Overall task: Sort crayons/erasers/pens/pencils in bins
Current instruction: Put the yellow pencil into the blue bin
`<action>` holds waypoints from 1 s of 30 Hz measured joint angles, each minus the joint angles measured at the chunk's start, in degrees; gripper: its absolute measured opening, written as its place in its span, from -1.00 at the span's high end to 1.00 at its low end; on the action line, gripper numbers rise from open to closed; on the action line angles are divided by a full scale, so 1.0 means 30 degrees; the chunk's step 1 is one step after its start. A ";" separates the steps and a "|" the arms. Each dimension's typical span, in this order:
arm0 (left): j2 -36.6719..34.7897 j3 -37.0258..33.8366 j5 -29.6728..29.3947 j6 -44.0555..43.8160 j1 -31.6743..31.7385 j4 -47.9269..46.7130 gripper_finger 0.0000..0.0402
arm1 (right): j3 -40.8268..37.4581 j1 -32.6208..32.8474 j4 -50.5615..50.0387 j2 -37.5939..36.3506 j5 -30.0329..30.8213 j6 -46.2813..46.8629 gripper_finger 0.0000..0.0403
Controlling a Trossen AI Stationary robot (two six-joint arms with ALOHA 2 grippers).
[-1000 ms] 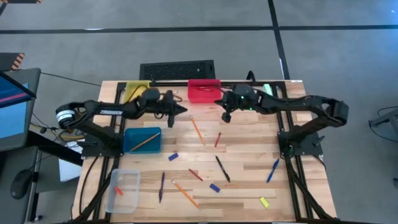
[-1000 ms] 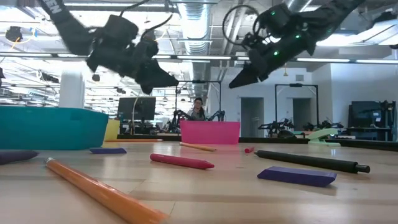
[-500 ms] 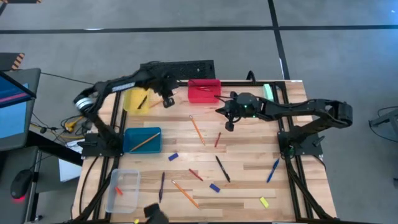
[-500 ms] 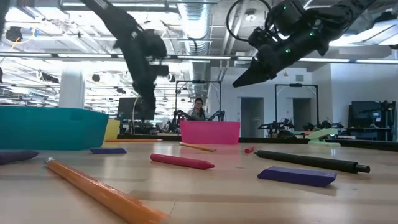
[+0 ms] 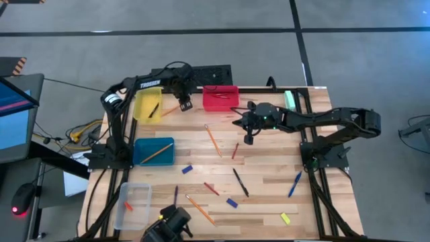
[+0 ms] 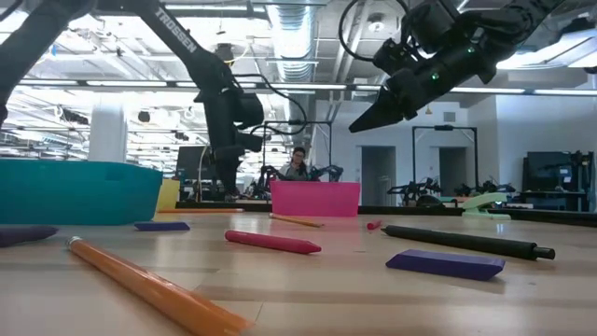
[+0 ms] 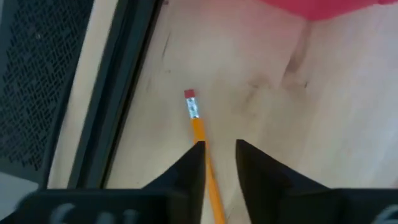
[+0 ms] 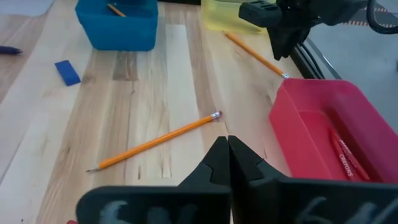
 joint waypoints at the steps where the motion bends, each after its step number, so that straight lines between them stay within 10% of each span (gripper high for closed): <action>1: 0.0055 0.0010 0.0028 0.0040 0.0021 0.0067 0.51 | 0.0000 0.0045 0.0004 0.0000 0.0000 -0.0017 0.99; 20: 0.1935 0.0054 -0.0473 -0.0286 0.0613 0.0901 0.23 | 0.0022 0.0184 0.0248 0.0007 -0.0015 -0.0064 0.97; 30: 0.1958 0.0054 0.0344 0.0973 0.0602 0.0458 0.69 | 0.0022 0.0191 0.0240 0.0007 -0.0015 -0.0169 0.97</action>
